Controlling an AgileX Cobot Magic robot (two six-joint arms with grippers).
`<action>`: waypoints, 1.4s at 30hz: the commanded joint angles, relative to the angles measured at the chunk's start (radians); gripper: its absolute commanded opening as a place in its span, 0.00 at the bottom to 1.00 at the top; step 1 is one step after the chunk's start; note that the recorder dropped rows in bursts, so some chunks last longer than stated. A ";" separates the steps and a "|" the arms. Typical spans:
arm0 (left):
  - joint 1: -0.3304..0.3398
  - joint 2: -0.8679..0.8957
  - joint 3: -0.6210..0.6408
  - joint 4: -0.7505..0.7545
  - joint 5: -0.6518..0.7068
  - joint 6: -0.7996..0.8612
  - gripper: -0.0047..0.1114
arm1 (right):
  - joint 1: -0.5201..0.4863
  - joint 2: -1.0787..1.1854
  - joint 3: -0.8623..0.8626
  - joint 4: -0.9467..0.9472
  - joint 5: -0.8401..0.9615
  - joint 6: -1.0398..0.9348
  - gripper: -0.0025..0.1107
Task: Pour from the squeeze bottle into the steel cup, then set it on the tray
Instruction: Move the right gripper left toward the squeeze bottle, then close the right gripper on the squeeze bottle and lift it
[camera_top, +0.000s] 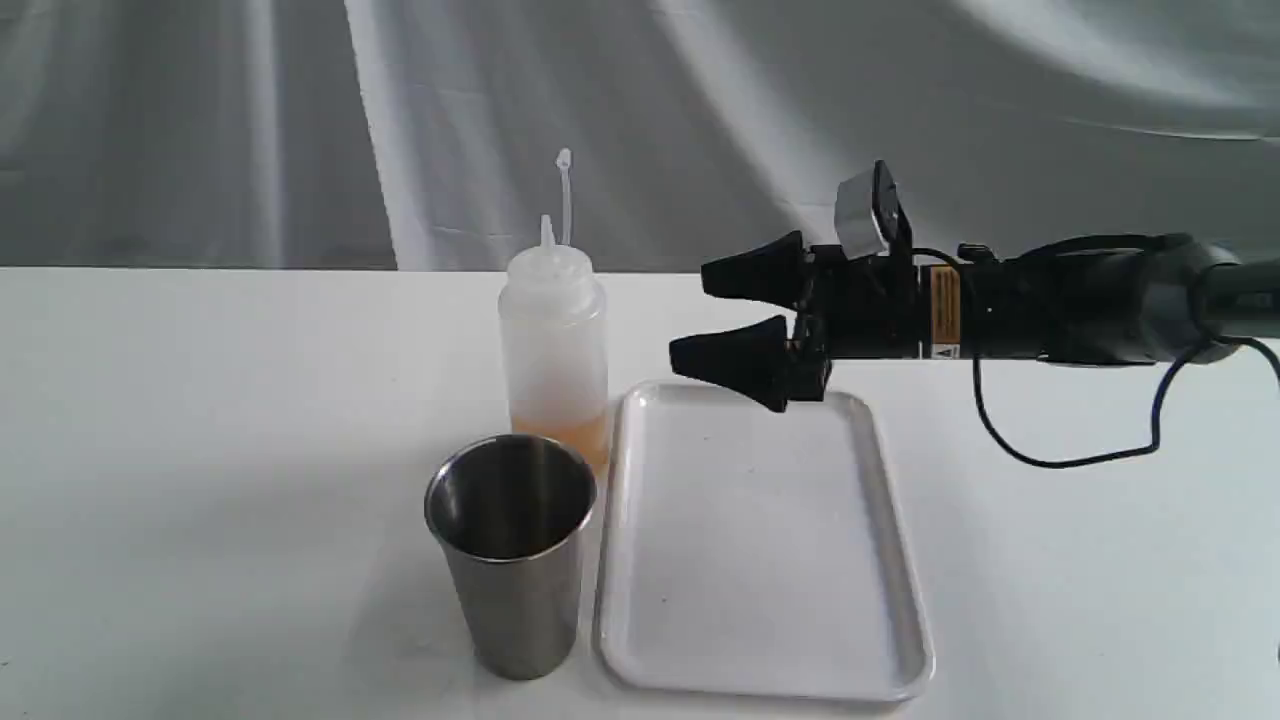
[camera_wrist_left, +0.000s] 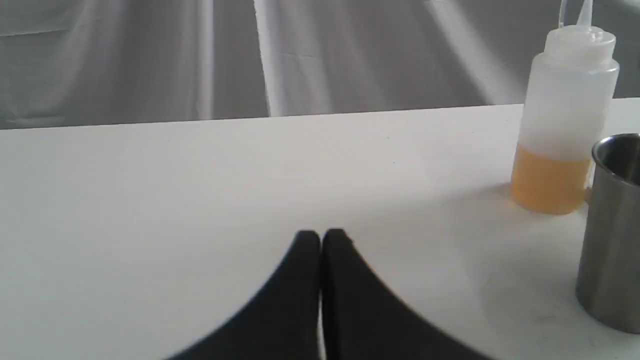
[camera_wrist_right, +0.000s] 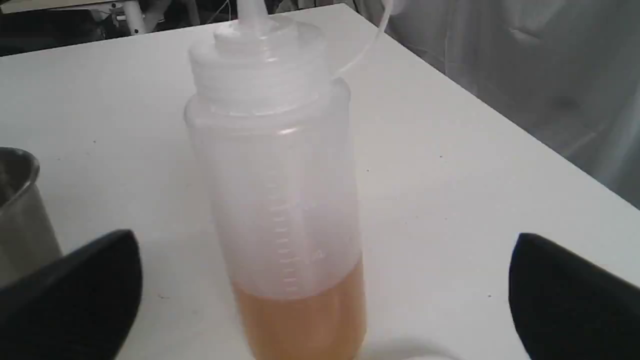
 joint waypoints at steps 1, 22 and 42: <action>0.002 -0.003 0.004 -0.001 -0.008 -0.004 0.04 | 0.014 -0.002 -0.006 0.021 0.008 0.001 0.95; 0.002 -0.003 0.004 -0.001 -0.008 -0.004 0.04 | 0.121 0.082 -0.006 0.079 0.151 -0.070 0.95; 0.002 -0.003 0.004 -0.001 -0.008 -0.007 0.04 | 0.203 0.190 -0.131 0.155 0.144 -0.133 0.95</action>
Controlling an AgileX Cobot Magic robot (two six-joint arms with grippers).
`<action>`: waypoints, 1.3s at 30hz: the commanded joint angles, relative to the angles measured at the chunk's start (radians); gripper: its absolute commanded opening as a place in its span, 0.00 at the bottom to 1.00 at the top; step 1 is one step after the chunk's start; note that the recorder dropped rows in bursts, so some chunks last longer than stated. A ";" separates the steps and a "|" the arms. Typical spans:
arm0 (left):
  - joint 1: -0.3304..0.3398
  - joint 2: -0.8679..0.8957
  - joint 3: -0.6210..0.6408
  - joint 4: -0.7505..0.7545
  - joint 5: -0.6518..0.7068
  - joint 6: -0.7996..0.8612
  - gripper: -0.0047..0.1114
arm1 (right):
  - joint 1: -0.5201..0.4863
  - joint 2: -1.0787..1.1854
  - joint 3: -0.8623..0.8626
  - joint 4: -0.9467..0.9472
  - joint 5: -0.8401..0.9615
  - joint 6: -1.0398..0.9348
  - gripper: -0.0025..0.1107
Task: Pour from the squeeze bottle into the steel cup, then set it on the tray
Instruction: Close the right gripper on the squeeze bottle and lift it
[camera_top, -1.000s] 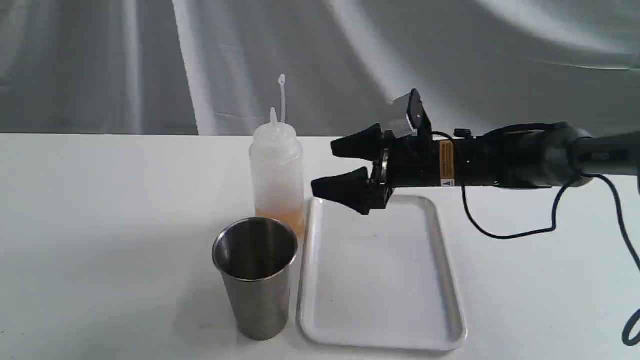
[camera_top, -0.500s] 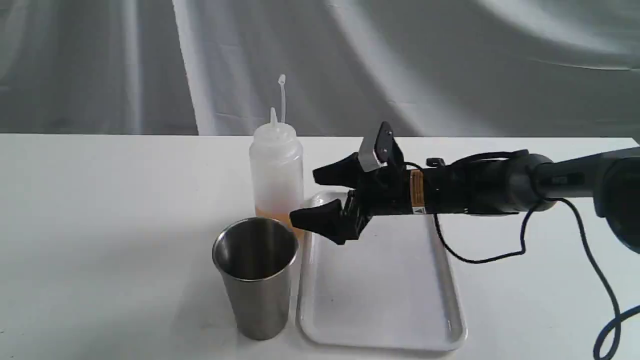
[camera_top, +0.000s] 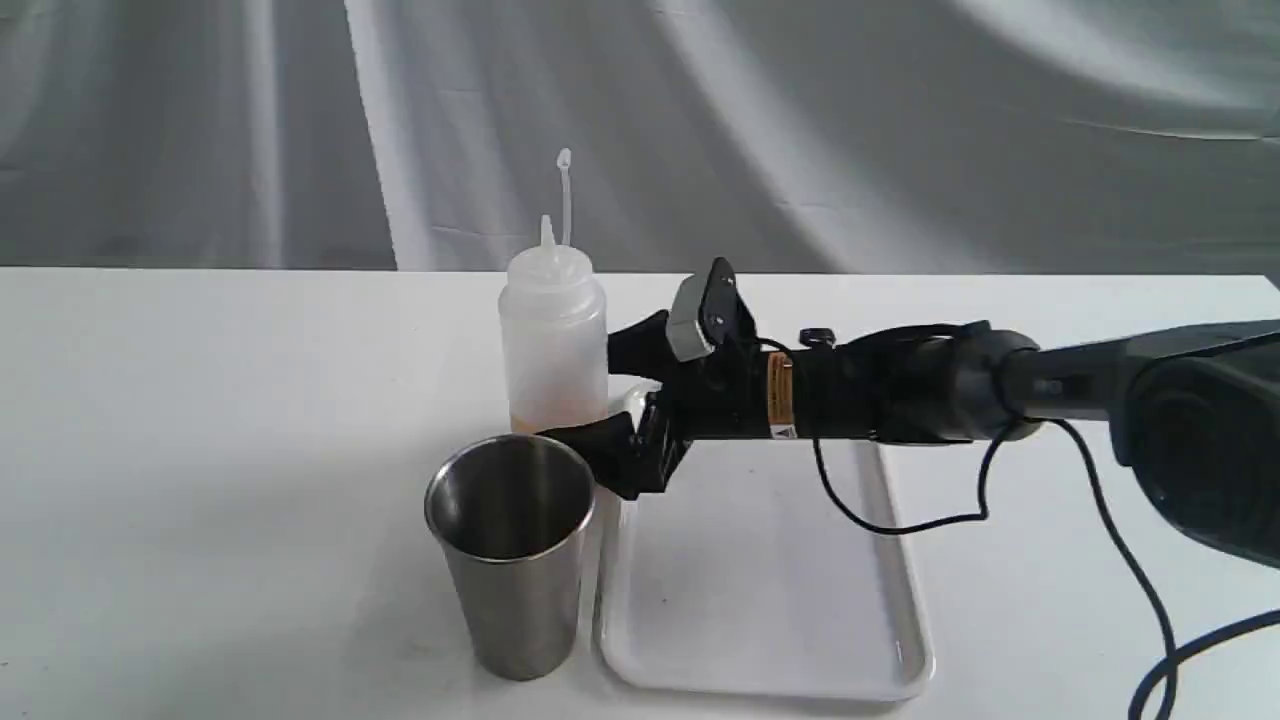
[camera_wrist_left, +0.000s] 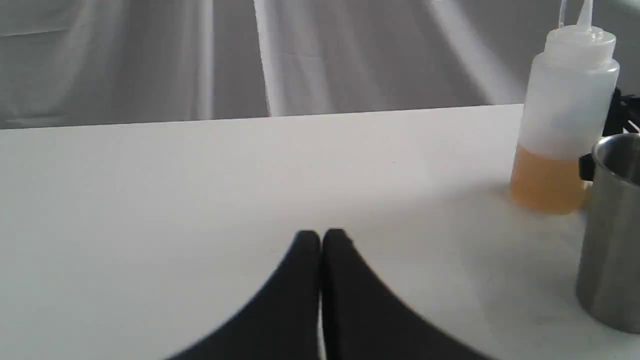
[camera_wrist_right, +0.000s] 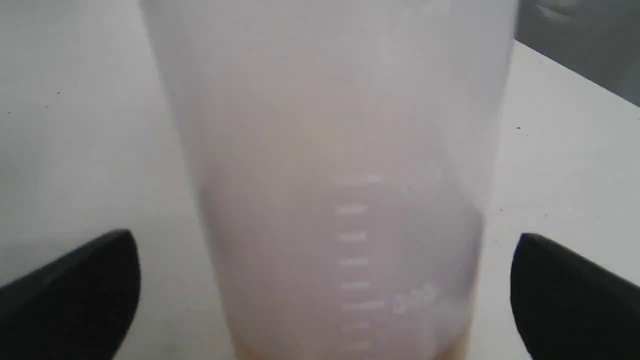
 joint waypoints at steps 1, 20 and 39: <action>0.002 -0.003 0.004 -0.001 -0.008 -0.007 0.04 | 0.009 0.014 -0.026 0.024 0.001 0.004 0.95; 0.002 -0.003 0.004 -0.001 -0.008 -0.006 0.04 | 0.061 0.082 -0.126 0.068 0.019 0.026 0.95; 0.002 -0.003 0.004 -0.001 -0.008 -0.006 0.04 | 0.063 0.082 -0.126 0.066 0.021 0.052 0.26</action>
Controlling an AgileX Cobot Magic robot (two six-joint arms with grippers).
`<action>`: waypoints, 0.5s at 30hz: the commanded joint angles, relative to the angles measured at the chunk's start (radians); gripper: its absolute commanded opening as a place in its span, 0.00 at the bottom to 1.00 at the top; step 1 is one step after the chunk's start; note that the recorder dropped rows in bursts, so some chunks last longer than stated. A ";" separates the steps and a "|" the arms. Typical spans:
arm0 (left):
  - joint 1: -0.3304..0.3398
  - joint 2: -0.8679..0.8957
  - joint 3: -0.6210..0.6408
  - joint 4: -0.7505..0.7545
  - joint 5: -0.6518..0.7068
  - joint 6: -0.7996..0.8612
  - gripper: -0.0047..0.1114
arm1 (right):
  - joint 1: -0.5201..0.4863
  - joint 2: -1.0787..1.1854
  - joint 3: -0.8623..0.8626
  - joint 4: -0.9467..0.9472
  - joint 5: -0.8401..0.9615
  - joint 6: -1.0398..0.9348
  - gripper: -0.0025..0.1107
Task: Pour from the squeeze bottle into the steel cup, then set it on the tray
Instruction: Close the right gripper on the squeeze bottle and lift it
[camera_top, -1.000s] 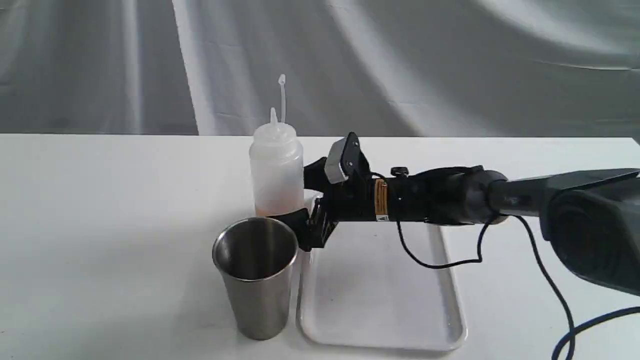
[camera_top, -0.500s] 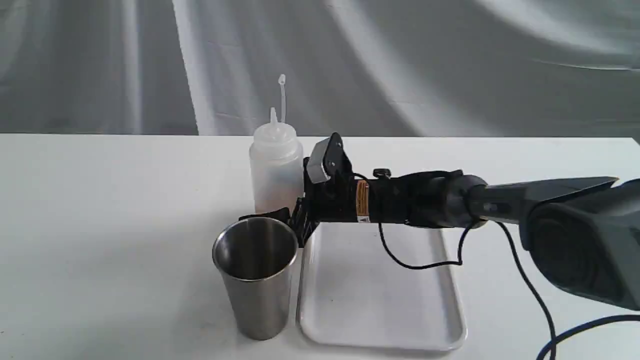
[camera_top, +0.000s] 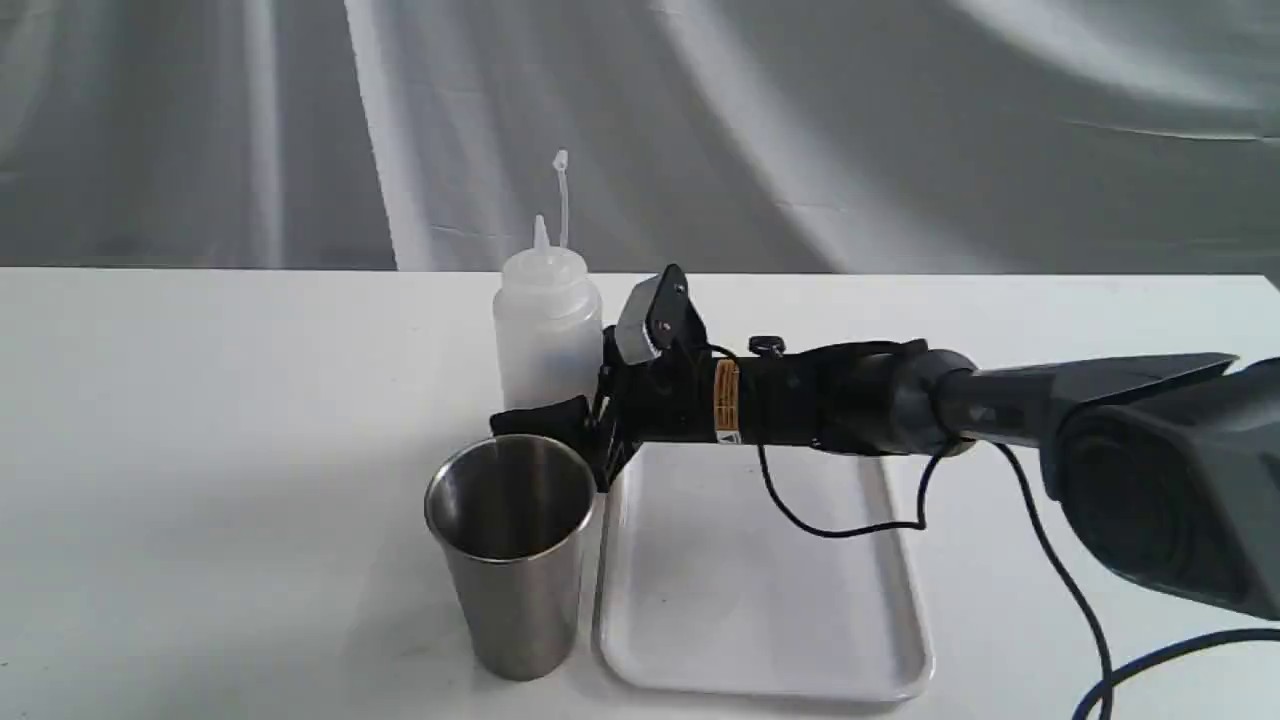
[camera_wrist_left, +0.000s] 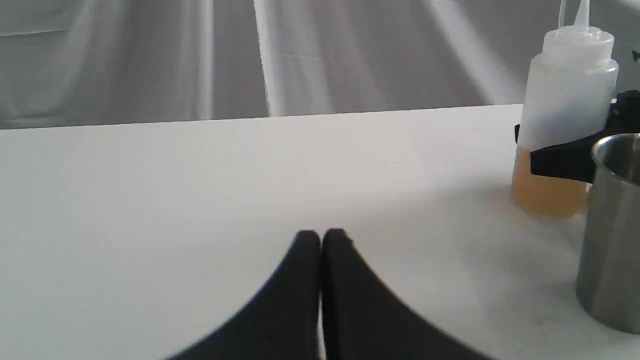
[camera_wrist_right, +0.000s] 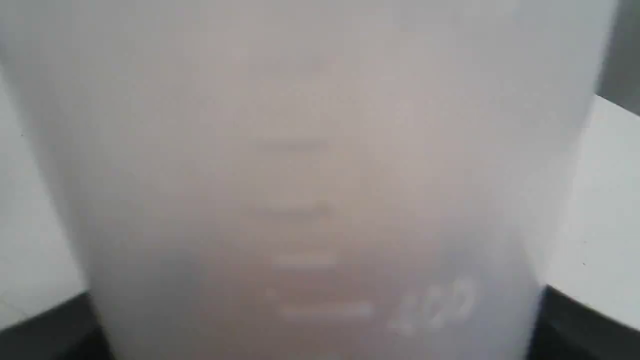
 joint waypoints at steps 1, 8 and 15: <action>0.002 -0.003 0.004 -0.001 -0.008 -0.006 0.04 | 0.002 0.000 -0.004 0.009 -0.021 0.027 0.21; 0.002 -0.003 0.004 -0.001 -0.008 -0.006 0.04 | -0.010 0.000 -0.002 0.003 -0.048 0.056 0.13; 0.002 -0.003 0.004 -0.001 -0.008 -0.004 0.04 | -0.042 -0.019 -0.002 -0.077 -0.084 0.058 0.13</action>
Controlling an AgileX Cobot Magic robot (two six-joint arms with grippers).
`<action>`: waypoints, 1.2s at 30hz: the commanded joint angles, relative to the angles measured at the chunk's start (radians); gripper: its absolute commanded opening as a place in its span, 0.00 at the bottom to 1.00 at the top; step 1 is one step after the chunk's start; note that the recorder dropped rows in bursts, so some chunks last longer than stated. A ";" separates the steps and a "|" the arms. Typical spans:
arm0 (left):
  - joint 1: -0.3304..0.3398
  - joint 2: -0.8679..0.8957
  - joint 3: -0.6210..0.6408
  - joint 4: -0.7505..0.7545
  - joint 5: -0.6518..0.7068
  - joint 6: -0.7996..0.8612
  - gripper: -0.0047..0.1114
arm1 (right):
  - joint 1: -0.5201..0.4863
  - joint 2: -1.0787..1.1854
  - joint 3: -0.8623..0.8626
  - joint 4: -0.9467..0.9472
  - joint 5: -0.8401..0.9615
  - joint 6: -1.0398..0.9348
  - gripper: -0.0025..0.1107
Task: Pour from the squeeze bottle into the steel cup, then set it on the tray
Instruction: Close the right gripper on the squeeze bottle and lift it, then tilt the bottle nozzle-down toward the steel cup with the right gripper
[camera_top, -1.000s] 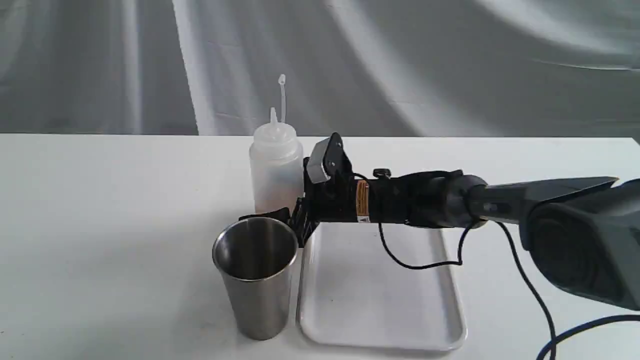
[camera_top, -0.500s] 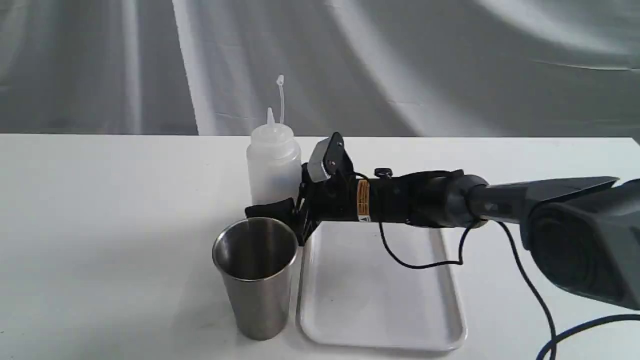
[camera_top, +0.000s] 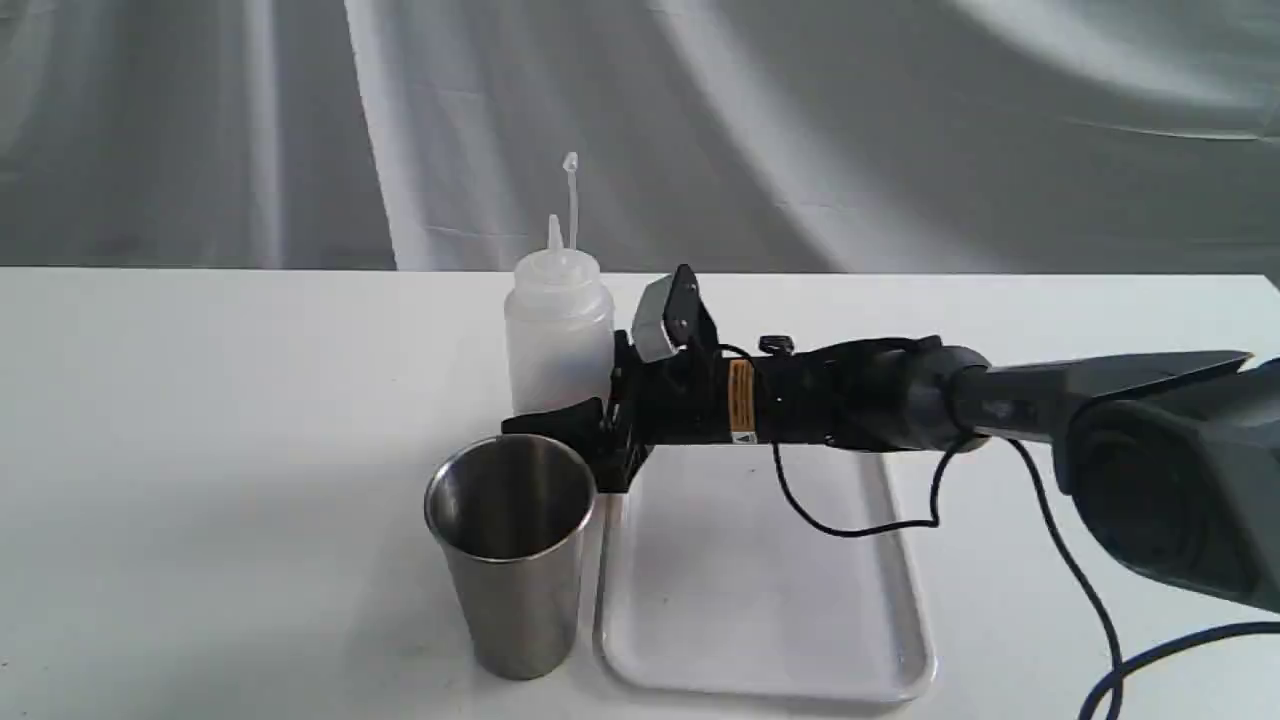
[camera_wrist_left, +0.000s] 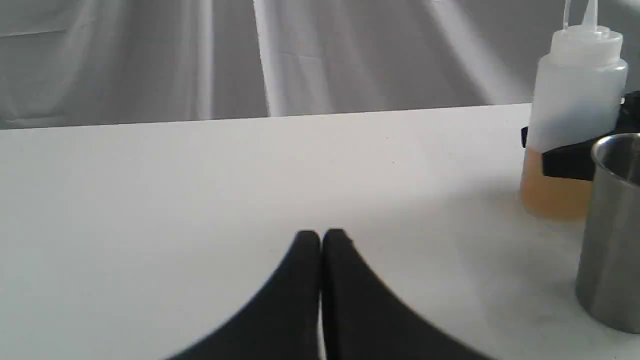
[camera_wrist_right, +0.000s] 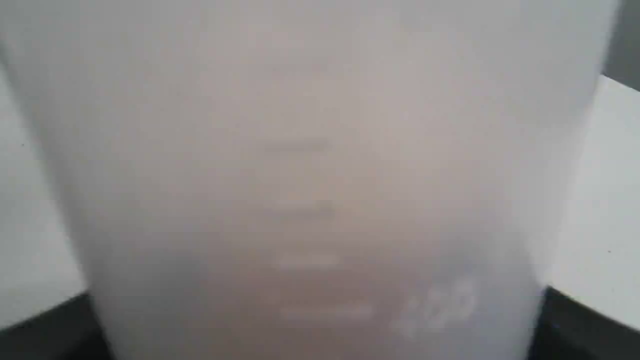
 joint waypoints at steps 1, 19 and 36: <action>0.002 -0.003 0.004 -0.001 -0.008 -0.004 0.04 | -0.023 -0.023 -0.002 -0.043 -0.033 0.006 0.13; 0.002 -0.003 0.004 -0.001 -0.008 -0.006 0.04 | -0.055 -0.081 -0.002 -0.016 -0.157 0.012 0.10; 0.002 -0.003 0.004 -0.001 -0.008 -0.006 0.04 | -0.127 -0.308 0.274 -0.002 -0.154 -0.074 0.10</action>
